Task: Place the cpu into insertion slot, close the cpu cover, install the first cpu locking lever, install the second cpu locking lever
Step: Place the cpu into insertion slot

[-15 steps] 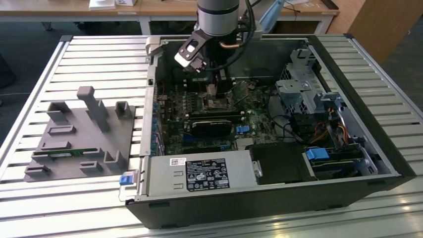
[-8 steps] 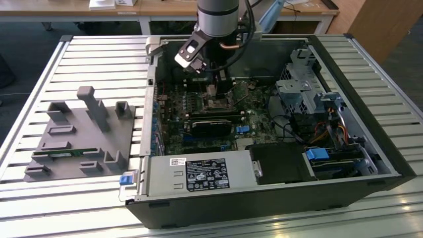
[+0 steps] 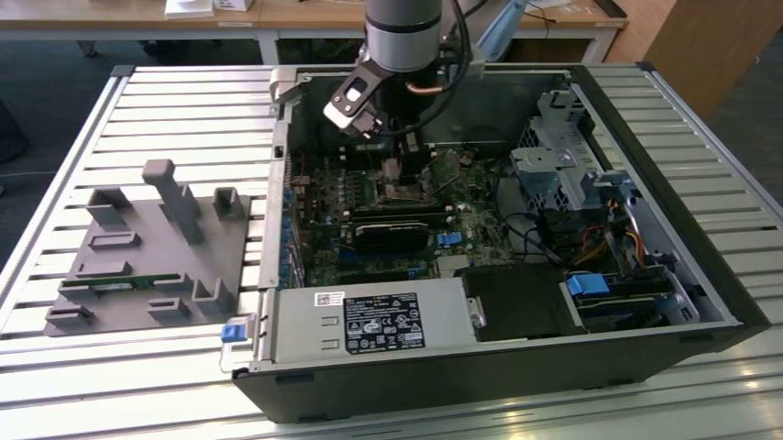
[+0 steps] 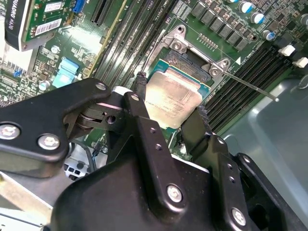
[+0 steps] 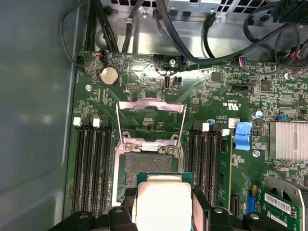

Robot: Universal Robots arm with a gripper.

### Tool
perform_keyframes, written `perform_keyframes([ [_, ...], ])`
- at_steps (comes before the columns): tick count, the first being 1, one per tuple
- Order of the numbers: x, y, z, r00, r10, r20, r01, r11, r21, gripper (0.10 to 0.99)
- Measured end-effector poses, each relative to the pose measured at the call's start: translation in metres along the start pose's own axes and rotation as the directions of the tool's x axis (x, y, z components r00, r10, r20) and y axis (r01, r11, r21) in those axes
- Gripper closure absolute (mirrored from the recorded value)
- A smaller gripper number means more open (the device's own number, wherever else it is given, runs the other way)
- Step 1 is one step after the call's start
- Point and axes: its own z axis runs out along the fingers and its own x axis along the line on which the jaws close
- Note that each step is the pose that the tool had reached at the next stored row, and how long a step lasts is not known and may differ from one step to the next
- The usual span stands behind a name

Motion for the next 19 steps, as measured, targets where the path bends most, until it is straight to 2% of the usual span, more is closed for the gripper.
perform_keyframes([
  [9,0.0002,-0.0001,0.0087,1.0,0.0,0.0001,0.0,1.0,0.0,0.545],
  [19,0.0002,-0.0004,0.0131,1.0,0.0,0.0003,0.0,1.0,0.0,0.545],
])
